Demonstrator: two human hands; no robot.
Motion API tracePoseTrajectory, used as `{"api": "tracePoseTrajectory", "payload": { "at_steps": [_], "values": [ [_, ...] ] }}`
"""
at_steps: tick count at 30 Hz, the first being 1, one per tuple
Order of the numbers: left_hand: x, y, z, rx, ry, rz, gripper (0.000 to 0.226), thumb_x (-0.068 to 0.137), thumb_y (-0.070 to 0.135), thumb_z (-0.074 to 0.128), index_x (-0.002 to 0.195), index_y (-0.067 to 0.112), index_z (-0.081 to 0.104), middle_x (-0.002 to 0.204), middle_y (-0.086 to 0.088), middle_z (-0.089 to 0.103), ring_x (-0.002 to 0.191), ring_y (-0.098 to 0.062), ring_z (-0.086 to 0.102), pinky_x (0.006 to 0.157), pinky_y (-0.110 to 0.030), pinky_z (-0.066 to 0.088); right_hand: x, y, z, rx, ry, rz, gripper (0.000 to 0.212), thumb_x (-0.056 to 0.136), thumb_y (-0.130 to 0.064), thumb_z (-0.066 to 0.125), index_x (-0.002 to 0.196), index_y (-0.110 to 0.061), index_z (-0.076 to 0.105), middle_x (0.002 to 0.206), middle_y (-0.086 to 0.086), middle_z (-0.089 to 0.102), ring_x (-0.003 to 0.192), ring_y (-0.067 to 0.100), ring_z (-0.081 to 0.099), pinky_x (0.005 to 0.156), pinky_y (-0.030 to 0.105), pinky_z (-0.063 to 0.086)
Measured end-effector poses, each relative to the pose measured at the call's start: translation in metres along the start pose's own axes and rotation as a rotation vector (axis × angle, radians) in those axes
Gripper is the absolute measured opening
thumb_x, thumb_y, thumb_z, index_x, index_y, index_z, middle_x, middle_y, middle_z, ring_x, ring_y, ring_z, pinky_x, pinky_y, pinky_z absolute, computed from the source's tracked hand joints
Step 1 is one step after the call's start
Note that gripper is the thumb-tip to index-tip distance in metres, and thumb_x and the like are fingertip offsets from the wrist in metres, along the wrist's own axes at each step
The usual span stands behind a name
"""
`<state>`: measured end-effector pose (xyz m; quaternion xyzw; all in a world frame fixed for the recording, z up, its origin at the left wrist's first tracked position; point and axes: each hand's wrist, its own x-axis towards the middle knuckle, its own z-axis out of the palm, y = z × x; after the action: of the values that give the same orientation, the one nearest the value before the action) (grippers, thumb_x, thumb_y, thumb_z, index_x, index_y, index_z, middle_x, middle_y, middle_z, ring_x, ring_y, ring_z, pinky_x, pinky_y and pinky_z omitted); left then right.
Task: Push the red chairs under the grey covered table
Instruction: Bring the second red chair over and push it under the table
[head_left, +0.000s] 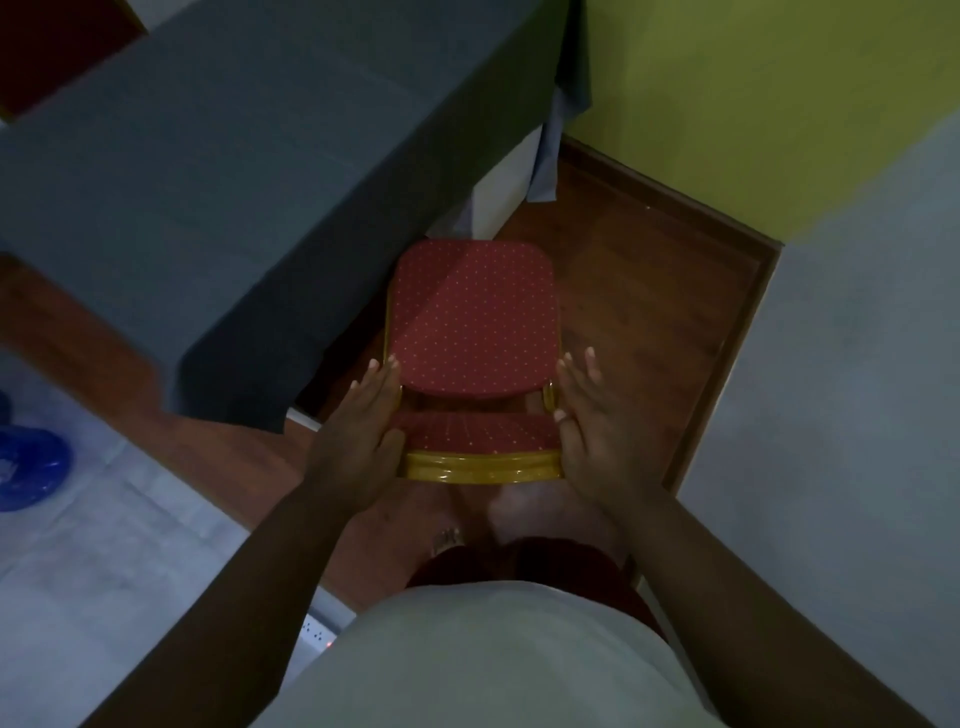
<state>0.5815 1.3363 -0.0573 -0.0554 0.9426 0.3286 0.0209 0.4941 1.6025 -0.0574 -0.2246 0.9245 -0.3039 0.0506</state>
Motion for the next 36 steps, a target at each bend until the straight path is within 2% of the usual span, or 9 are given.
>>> {"api": "tracePoseTrajectory", "payload": {
  "at_steps": [4,7,9,14,16,20,24,30,36],
  "values": [
    [-0.002,0.003,-0.001,0.009,-0.002,-0.012,0.069,0.084,0.03,0.022,0.15,0.014,0.012,0.156,0.0,0.014,0.148,-0.019,0.008,0.119,-0.037,0.007,-0.001,-0.001,-0.001,0.054,0.022,-0.059,0.054,0.094,-0.021,0.034,0.144,-0.002,0.039,0.152,0.012,0.037,0.149,0.026,0.015,0.117,0.048,0.025],
    [-0.003,0.012,0.001,0.008,0.016,-0.043,0.07,0.083,0.032,0.022,0.15,0.015,0.011,0.155,0.003,0.01,0.147,-0.016,0.006,0.119,-0.036,0.009,0.003,0.008,-0.003,0.082,0.014,-0.1,0.054,0.093,-0.02,0.034,0.144,-0.002,0.04,0.152,0.011,0.036,0.15,0.023,0.012,0.114,0.053,0.029],
    [-0.003,0.02,0.005,0.0,0.038,-0.073,0.071,0.082,0.033,0.022,0.151,0.014,0.013,0.154,0.004,0.009,0.146,-0.015,0.006,0.118,-0.036,0.012,0.008,0.016,-0.009,0.07,-0.012,-0.112,0.055,0.094,-0.023,0.033,0.145,-0.003,0.039,0.153,0.009,0.035,0.15,0.018,0.007,0.116,0.051,0.027],
    [0.0,0.044,0.023,-0.033,0.064,-0.145,0.071,0.084,0.034,0.022,0.152,0.017,0.012,0.155,0.006,0.008,0.145,-0.012,0.005,0.118,-0.041,0.019,0.025,0.04,-0.028,0.029,-0.074,-0.156,0.053,0.097,-0.024,0.033,0.147,-0.005,0.035,0.155,0.006,0.03,0.15,0.019,0.005,0.12,0.041,0.019],
    [0.0,0.055,0.031,-0.037,0.084,-0.162,0.068,0.086,0.034,0.023,0.152,0.018,0.012,0.154,0.007,0.008,0.145,-0.012,0.006,0.117,-0.042,0.02,0.031,0.052,-0.037,0.014,-0.105,-0.185,0.054,0.098,-0.026,0.033,0.148,-0.007,0.033,0.156,0.003,0.026,0.15,0.017,0.003,0.12,0.041,0.019],
    [-0.001,0.078,0.049,-0.031,0.148,-0.218,0.057,0.098,0.032,0.029,0.15,0.021,0.011,0.154,0.009,0.008,0.144,-0.01,0.004,0.115,-0.036,0.015,0.042,0.072,-0.051,0.001,-0.186,-0.253,0.056,0.098,-0.031,0.032,0.15,-0.01,0.029,0.158,0.002,0.025,0.15,0.017,0.0,0.119,0.048,0.02],
    [0.0,0.096,0.064,-0.04,0.187,-0.274,0.058,0.098,0.037,0.028,0.15,0.022,0.008,0.154,0.011,0.006,0.144,-0.007,0.002,0.115,-0.032,0.013,0.056,0.088,-0.062,0.016,-0.212,-0.332,0.054,0.099,-0.028,0.033,0.15,-0.009,0.03,0.156,-0.001,0.022,0.15,0.017,0.003,0.119,0.047,0.02],
    [0.006,0.115,0.083,-0.026,0.225,-0.374,0.056,0.099,0.042,0.024,0.149,0.029,0.0,0.154,0.014,0.0,0.143,-0.003,-0.004,0.114,-0.026,0.004,0.081,0.108,-0.071,0.014,-0.278,-0.428,0.054,0.1,-0.03,0.032,0.149,-0.008,0.031,0.157,0.006,0.027,0.15,0.02,0.008,0.118,0.048,0.022],
    [0.019,0.125,0.09,-0.027,0.26,-0.441,0.059,0.1,0.047,0.018,0.152,0.024,0.004,0.159,0.009,0.002,0.147,-0.008,-0.003,0.117,-0.03,0.004,0.109,0.115,-0.074,-0.013,-0.284,-0.482,0.055,0.101,-0.036,0.027,0.148,-0.009,0.034,0.156,0.005,0.032,0.15,0.018,0.008,0.119,0.046,0.019]
  ]
}}
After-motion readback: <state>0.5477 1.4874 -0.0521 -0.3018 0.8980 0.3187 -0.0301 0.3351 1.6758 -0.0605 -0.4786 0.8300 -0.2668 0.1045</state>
